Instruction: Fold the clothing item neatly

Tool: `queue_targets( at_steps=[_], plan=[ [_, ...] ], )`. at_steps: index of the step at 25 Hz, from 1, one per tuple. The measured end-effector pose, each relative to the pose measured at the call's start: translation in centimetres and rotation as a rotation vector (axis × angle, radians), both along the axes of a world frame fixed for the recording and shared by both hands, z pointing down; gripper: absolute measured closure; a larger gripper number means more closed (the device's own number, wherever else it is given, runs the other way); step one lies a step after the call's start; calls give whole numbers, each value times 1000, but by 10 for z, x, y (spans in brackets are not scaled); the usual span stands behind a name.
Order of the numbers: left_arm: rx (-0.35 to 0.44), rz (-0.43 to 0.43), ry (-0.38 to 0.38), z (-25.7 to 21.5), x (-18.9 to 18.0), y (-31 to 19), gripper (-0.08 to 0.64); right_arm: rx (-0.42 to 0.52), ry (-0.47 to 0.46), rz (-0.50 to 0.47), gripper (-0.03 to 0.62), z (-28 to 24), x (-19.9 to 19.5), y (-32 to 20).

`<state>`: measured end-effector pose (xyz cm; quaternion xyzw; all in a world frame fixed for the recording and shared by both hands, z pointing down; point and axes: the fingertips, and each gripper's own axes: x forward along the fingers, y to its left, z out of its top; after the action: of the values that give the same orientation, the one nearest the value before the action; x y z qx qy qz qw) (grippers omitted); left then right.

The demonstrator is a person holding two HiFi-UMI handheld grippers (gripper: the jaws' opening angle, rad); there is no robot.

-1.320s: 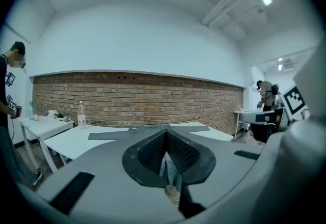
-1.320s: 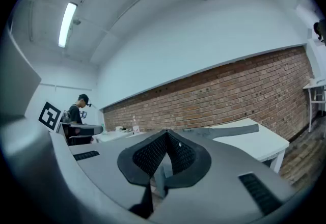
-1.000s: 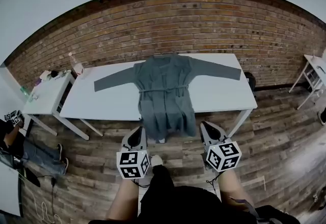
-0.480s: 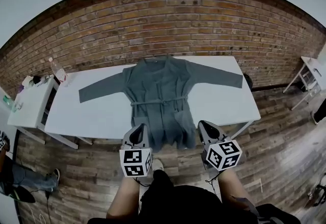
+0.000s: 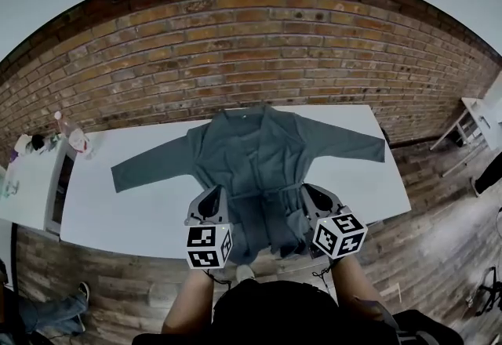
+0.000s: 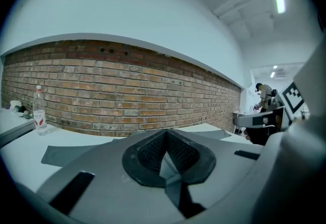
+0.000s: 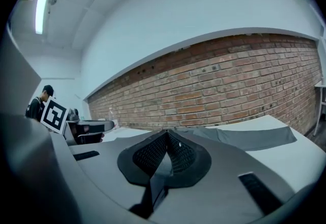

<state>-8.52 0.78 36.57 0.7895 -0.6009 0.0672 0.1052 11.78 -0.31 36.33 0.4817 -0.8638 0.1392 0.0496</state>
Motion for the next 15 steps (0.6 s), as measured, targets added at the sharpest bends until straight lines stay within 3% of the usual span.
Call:
queue_targets(
  at_steps=[5, 10, 15],
  plan=[
    [-17, 55, 1, 5, -10, -39, 561, -12, 1, -17, 591, 3, -38, -40],
    [-46, 45, 22, 13, -20, -63, 561, -45, 38, -44, 591, 22, -51, -44],
    [-76, 43, 187, 16, -11, -76, 561, -71, 33, 8, 591, 35, -23, -62]
  ],
)
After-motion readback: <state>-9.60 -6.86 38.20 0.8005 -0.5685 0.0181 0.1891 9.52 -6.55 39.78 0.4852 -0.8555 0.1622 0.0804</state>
